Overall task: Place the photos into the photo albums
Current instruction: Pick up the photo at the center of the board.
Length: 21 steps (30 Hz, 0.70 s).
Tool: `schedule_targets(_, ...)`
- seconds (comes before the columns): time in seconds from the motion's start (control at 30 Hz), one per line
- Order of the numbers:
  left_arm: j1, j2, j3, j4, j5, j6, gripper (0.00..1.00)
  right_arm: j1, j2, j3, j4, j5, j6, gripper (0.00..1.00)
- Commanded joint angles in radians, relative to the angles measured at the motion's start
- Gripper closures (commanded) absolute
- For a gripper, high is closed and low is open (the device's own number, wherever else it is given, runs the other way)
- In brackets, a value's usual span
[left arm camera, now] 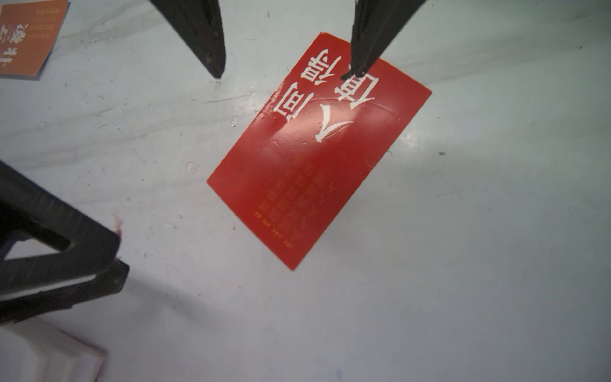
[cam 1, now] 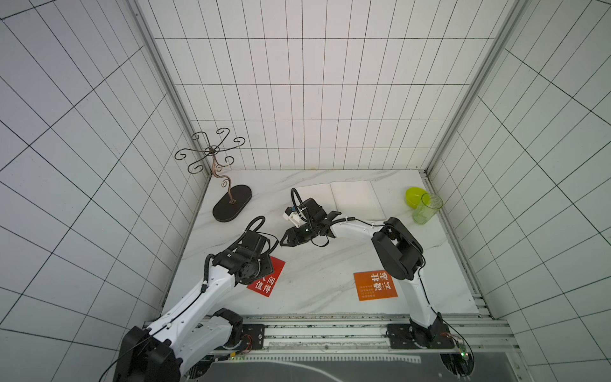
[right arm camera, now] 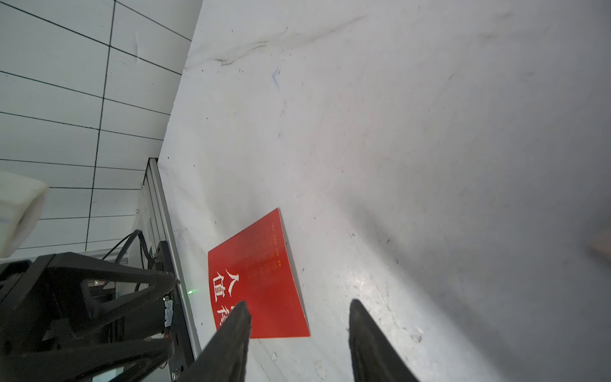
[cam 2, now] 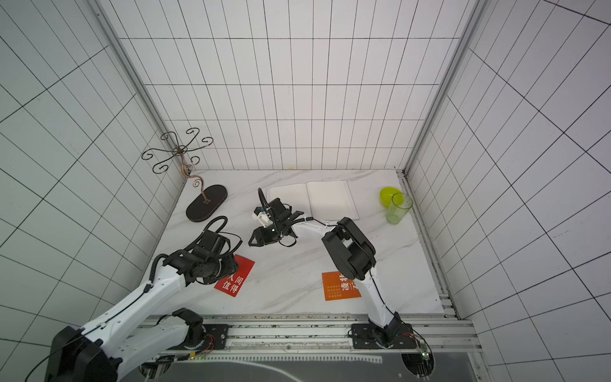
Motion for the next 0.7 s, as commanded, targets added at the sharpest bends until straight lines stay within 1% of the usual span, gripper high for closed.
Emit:
schedule_targets(0.0,-0.002,-0.01,-0.033,-0.057,-0.022,-0.086,0.39,0.025,0.043,0.133,-0.031,-0.015,0.021,0.51)
schedule_targets(0.23,-0.001,-0.035,-0.124,-0.012,0.019,-0.094,0.39,0.059,0.113,0.193,-0.05,-0.042,0.044,0.51)
schedule_targets(0.5,0.001,0.041,-0.163,0.082,0.077,-0.071,0.39,0.071,0.158,0.219,-0.071,-0.082,0.056,0.51)
schedule_targets(0.67,0.002,0.059,-0.184,0.115,0.103,-0.065,0.39,0.074,0.179,0.241,-0.105,-0.088,0.044,0.51)
